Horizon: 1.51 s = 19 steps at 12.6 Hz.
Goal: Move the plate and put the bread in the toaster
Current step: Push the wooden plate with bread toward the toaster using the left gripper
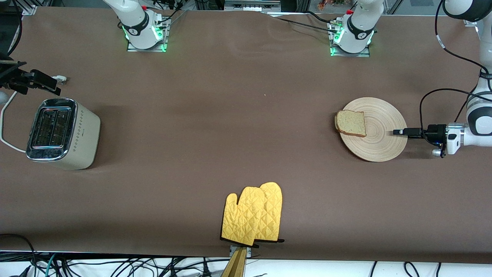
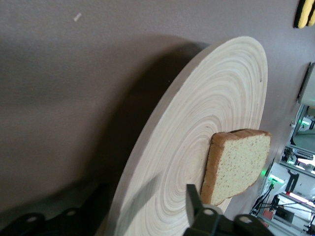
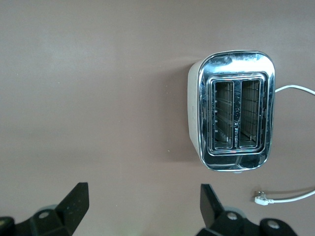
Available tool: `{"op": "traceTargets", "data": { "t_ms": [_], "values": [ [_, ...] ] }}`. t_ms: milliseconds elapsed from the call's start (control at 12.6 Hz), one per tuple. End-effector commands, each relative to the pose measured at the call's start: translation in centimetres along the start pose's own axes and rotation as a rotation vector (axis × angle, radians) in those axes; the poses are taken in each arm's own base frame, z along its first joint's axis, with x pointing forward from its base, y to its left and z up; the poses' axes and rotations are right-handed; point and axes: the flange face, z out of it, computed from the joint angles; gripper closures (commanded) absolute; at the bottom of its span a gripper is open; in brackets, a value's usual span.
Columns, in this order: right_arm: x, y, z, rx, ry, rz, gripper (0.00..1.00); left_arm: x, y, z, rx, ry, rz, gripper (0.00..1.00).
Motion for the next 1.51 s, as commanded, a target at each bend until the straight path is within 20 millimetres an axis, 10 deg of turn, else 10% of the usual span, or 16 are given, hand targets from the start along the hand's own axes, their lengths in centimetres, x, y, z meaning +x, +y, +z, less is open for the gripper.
{"op": "traceTargets", "data": {
  "t_ms": [0, 79, 635, 1429],
  "values": [
    [-0.1, 0.0, -0.5, -0.002, -0.002, 0.0, 0.0, -0.2, -0.8, 0.6, -0.023, 0.013, 0.063, 0.82],
    [-0.1, 0.0, -0.5, -0.002, -0.002, 0.0, 0.0, -0.2, -0.7, 0.6, -0.017, 0.008, 0.061, 0.98],
    [0.0, 0.3, -0.4, -0.002, -0.002, 0.004, 0.0, -0.3, 0.4, 1.2, -0.062, -0.04, 0.184, 1.0],
    [-0.1, 0.5, -0.4, -0.002, -0.003, 0.006, 0.0, 4.7, 10.0, 5.9, -0.243, -0.052, 0.201, 1.0]
  ]
}}
